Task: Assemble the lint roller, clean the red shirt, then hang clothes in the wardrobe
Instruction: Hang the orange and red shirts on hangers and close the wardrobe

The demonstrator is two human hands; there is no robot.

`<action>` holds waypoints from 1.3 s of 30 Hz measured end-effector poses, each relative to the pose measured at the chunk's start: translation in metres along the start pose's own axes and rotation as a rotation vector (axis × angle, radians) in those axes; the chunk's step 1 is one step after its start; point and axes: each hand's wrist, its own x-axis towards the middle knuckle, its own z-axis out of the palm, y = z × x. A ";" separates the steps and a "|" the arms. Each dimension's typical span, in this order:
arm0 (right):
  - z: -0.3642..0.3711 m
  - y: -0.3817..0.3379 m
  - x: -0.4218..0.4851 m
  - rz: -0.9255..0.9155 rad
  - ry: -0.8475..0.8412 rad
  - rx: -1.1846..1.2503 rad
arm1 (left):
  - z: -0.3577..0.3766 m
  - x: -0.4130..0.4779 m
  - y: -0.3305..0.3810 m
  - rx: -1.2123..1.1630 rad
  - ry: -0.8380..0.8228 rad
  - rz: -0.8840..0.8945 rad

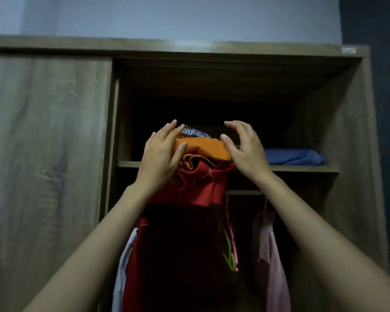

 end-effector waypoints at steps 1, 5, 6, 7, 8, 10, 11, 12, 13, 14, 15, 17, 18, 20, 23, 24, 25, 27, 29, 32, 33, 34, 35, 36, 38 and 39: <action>0.006 0.001 0.007 0.016 -0.025 -0.020 | 0.002 0.009 -0.007 0.019 -0.021 -0.016; 0.031 0.002 0.028 0.069 -0.157 -0.104 | 0.008 0.046 -0.027 0.041 -0.168 -0.111; 0.038 0.002 0.031 0.074 -0.184 -0.119 | 0.011 0.053 -0.029 0.043 -0.220 -0.119; 0.043 0.002 0.034 0.077 -0.206 -0.134 | 0.013 0.060 -0.031 0.050 -0.268 -0.112; 0.048 0.002 0.036 0.082 -0.224 -0.150 | 0.016 0.066 -0.032 0.059 -0.310 -0.098; 0.054 0.003 0.036 0.096 -0.242 -0.190 | 0.020 0.076 -0.034 0.084 -0.372 -0.061; 0.056 0.003 0.035 0.101 -0.243 -0.211 | 0.021 0.080 -0.035 0.096 -0.403 -0.043; 0.058 0.004 0.032 0.103 -0.238 -0.232 | 0.022 0.083 -0.038 0.106 -0.438 -0.027; 0.060 0.005 0.028 0.099 -0.230 -0.255 | 0.023 0.086 -0.039 0.119 -0.474 -0.010; 0.062 0.006 0.024 0.092 -0.220 -0.279 | 0.024 0.087 -0.041 0.130 -0.504 0.005; 0.063 0.008 0.020 0.085 -0.207 -0.296 | 0.025 0.088 -0.042 0.137 -0.523 0.018; 0.066 0.010 0.015 0.083 -0.181 -0.304 | 0.026 0.091 -0.043 0.139 -0.528 0.039; 0.066 0.010 0.015 0.082 -0.172 -0.303 | 0.028 0.092 -0.043 0.144 -0.518 0.046; 0.067 0.011 0.014 0.075 -0.165 -0.303 | 0.030 0.095 -0.042 0.181 -0.482 0.060; 0.067 0.013 0.012 0.061 -0.167 -0.314 | 0.037 0.095 -0.038 0.257 -0.455 0.057; 0.067 0.013 0.011 0.059 -0.168 -0.313 | 0.039 0.095 -0.037 0.274 -0.451 0.054; 0.067 0.012 0.012 0.059 -0.169 -0.310 | 0.041 0.094 -0.034 0.291 -0.442 0.052; 0.064 0.010 0.016 0.078 -0.183 -0.300 | 0.044 0.091 -0.031 0.330 -0.404 0.044; 0.060 0.008 0.022 0.119 -0.213 -0.297 | 0.045 0.088 -0.029 0.326 -0.333 0.036; 0.053 0.004 0.036 0.148 -0.202 -0.342 | 0.040 0.083 -0.022 0.229 -0.214 0.030; 0.052 0.003 0.041 0.150 -0.197 -0.360 | 0.038 0.082 -0.018 0.212 -0.185 0.029; 0.052 0.001 0.045 0.154 -0.198 -0.373 | 0.037 0.081 -0.014 0.209 -0.161 0.027; 0.053 0.000 0.048 0.165 -0.197 -0.382 | 0.035 0.079 -0.011 0.214 -0.138 0.027; 0.053 -0.001 0.051 0.179 -0.190 -0.391 | 0.034 0.078 -0.008 0.219 -0.116 0.030; 0.052 0.001 0.055 0.212 -0.153 -0.411 | 0.032 0.073 -0.007 0.205 -0.083 0.032; 0.050 0.003 0.055 0.223 -0.130 -0.426 | 0.031 0.070 -0.008 0.186 -0.074 0.026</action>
